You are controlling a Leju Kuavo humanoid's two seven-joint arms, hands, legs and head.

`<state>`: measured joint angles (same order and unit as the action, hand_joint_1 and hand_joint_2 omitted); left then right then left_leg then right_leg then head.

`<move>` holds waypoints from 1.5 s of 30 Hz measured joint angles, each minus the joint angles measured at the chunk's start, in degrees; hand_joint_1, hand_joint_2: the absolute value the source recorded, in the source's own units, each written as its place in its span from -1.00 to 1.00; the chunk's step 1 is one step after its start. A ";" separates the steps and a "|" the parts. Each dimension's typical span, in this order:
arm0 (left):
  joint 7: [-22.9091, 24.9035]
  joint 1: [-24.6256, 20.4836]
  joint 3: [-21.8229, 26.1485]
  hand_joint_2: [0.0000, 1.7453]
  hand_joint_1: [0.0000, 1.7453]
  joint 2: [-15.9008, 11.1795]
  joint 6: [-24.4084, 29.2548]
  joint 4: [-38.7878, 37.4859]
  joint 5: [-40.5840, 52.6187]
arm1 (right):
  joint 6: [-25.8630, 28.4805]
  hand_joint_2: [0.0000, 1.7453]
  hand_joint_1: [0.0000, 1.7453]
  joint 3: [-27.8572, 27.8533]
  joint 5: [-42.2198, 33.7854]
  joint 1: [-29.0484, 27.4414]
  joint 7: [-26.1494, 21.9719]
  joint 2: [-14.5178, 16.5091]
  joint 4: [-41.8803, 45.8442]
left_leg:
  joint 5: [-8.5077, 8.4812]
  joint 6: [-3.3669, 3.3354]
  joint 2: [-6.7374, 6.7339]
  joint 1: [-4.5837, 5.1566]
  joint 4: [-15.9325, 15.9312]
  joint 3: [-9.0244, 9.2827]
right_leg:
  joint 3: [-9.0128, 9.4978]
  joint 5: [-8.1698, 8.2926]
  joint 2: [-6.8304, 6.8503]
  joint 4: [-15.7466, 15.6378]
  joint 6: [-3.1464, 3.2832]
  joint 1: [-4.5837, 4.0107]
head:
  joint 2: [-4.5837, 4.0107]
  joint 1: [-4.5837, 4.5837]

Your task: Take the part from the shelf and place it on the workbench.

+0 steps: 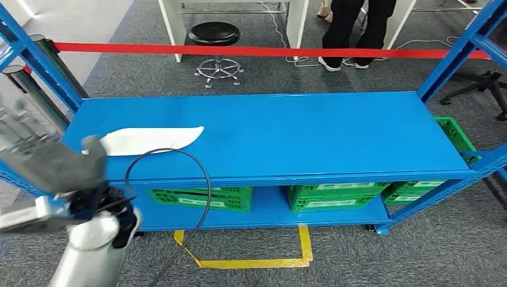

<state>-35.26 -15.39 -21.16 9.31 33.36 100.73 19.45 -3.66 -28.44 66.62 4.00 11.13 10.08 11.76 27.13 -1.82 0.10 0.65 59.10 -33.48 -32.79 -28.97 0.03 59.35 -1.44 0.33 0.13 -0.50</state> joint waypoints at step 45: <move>10.03 -33.91 -7.57 1.00 -1.00 -5.20 -18.08 -73.54 18.54 | -2.74 1.00 -1.00 2.02 7.22 3.71 0.36 -0.35 -0.04 | -1.89 2.19 -0.11 -0.94 6.81 -5.85 | 1.11 -0.17 -0.30 -0.86 1.01 0.63 | 0.00 -0.33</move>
<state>-25.23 -49.31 -28.73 4.11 15.28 27.19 38.00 -6.40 -26.42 73.84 7.71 11.49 9.73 11.72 25.24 0.37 -0.01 -0.29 65.91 -39.33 -31.68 -29.13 -0.27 58.49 -0.43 0.96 0.13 -0.84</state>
